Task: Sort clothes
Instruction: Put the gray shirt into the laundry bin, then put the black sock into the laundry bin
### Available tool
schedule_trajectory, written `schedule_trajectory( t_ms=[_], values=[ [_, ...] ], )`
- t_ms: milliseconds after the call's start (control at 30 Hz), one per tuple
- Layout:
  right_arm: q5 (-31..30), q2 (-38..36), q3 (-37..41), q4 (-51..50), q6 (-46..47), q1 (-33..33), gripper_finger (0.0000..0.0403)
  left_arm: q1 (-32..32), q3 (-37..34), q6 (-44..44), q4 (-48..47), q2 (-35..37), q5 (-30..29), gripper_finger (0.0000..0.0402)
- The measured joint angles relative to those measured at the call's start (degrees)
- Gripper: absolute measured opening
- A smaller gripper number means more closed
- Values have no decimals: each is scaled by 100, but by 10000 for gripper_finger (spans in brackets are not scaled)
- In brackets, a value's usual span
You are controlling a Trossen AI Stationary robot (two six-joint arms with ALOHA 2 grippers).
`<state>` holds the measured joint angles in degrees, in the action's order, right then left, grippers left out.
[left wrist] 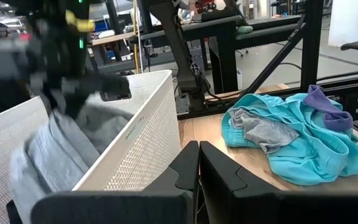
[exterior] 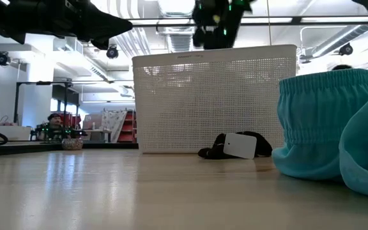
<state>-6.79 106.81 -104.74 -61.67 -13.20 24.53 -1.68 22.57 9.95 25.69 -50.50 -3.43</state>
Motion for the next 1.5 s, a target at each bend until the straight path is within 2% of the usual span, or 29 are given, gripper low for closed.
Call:
schedule_trajectory(
  t_ms=[233, 467, 600, 833, 1067, 1300, 1500],
  values=[
    [864, 2, 1258, 1149, -79, 425, 2, -1, 0, -17, -4, 0, -1, 0],
    [986, 9, 2043, 1860, -7, 653, 4, -1, 0, -13, 3, 0, 1, 0],
    [980, -2, 2059, 1861, 365, 656, 36, -1, 0, -2, 5, 0, 0, 0],
    [967, -218, 1331, 1184, 469, 589, 144, -1, 0, 3, 5, 0, -1, 0],
    [828, -371, -98, 342, 365, 382, 226, -1, 0, 24, 8, 0, 0, 0],
    [817, -565, -1297, -235, 247, -25, 243, -1, 0, 24, -3, 0, -1, 0],
    [828, -1117, -1224, -444, 169, -521, 217, -1, 0, 24, -21, 0, 0, 0]
  ],
)
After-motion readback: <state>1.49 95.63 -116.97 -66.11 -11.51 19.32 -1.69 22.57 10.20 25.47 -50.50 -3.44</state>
